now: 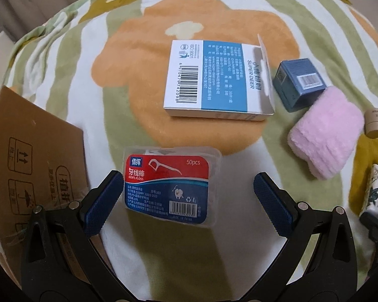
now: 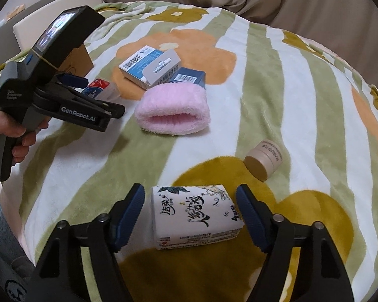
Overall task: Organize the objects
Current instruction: 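Grasp the red-blue floss case with the left tool while the right tool grasps the white carton, then carry the floss case with the left tool into the box while the right tool carries the carton there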
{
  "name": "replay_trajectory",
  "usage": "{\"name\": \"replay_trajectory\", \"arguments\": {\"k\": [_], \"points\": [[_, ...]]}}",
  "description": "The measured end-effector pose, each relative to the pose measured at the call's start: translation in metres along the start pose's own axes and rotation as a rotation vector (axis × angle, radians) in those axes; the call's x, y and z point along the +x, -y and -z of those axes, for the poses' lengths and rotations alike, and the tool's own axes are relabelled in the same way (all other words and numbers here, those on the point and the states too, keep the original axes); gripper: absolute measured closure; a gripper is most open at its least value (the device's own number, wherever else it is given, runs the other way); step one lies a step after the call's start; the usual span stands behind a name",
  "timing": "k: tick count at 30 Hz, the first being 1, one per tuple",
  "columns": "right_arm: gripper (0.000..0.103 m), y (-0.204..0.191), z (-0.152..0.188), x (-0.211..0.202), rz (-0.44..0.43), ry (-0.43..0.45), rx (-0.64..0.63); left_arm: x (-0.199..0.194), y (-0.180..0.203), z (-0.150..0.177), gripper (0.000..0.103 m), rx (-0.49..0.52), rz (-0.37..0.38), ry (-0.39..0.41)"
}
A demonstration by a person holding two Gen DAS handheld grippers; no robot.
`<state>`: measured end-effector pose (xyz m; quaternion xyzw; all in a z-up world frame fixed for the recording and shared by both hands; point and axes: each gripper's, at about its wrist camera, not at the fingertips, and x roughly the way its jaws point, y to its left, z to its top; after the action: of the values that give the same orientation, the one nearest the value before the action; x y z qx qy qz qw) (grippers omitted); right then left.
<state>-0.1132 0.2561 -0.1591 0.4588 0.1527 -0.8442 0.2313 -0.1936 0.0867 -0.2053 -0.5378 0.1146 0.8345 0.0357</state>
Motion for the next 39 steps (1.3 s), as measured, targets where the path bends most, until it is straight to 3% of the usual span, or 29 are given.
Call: {"name": "replay_trajectory", "arguments": {"k": [9, 13, 17, 22, 30, 32, 39], "points": [[0.04, 0.0, 0.003, 0.002, -0.004, 0.0, -0.021, -0.015, -0.013, -0.002, 0.0, -0.117, 0.045, 0.006], [0.04, -0.002, 0.004, 0.005, 0.004, -0.005, -0.035, -0.021, -0.01, -0.009, 0.0, -0.18, -0.034, 0.016], [0.04, -0.006, 0.004, 0.007, 0.016, -0.015, -0.057, -0.025, -0.003, -0.015, 0.0, -0.18, -0.098, 0.034], [0.04, -0.009, 0.004, 0.008, 0.032, -0.025, -0.083, -0.016, -0.01, -0.021, 0.0, -0.216, -0.162, -0.011], [0.041, -0.01, 0.007, 0.008, 0.045, -0.016, -0.095, 0.009, -0.017, -0.015, 0.002, -0.251, -0.064, -0.07], [0.042, -0.011, 0.008, 0.008, 0.047, -0.007, -0.097, 0.012, -0.018, -0.012, 0.015, -0.261, -0.034, -0.073], [0.044, -0.015, 0.007, 0.004, 0.019, 0.02, -0.105, 0.006, -0.027, -0.004, 0.015, -0.287, 0.044, -0.036]]}}
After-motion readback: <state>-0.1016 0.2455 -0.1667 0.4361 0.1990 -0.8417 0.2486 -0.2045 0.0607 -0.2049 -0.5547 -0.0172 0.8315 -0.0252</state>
